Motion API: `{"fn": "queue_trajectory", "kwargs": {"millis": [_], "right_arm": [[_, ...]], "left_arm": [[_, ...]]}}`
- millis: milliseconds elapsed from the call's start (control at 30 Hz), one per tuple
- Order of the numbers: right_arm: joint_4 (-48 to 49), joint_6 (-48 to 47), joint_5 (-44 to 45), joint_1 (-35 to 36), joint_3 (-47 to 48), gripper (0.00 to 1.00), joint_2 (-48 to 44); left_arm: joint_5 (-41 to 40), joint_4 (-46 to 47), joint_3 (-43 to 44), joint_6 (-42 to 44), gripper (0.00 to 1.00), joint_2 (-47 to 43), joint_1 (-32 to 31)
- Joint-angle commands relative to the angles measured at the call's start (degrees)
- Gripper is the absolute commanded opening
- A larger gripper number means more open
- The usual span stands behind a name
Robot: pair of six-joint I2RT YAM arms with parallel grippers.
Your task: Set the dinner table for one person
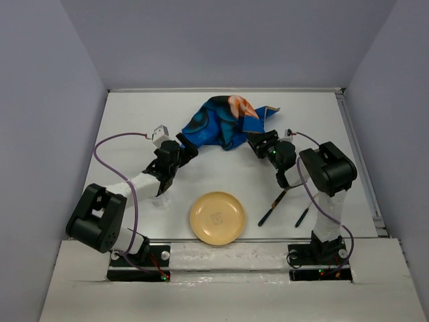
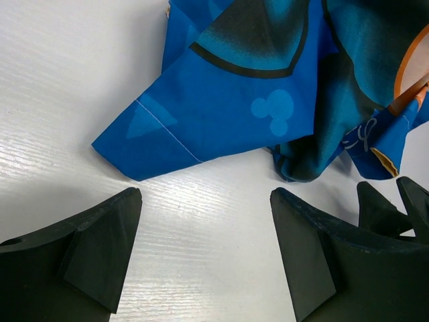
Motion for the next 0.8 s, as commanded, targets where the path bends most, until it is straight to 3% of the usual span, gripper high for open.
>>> {"fn": "queue_trajectory", "kwargs": {"millis": [0,233,767], "right_arm": [[4.3,0.6,-0.6,0.6,3.2,0.62,-0.4],[7.2,4.6,-0.8,0.6,8.6,0.64,6.3],[1.6,4.8,4.7,0.6,14.5,0.56,6.2]], "left_arm": [[-0.5,2.9,-0.3,-0.2,0.88,-2.7,0.1],[-0.5,2.9,-0.8,0.0,0.88,-3.0,0.1],[0.1,2.9,-0.8,-0.3,0.88,-2.1,0.1]]}}
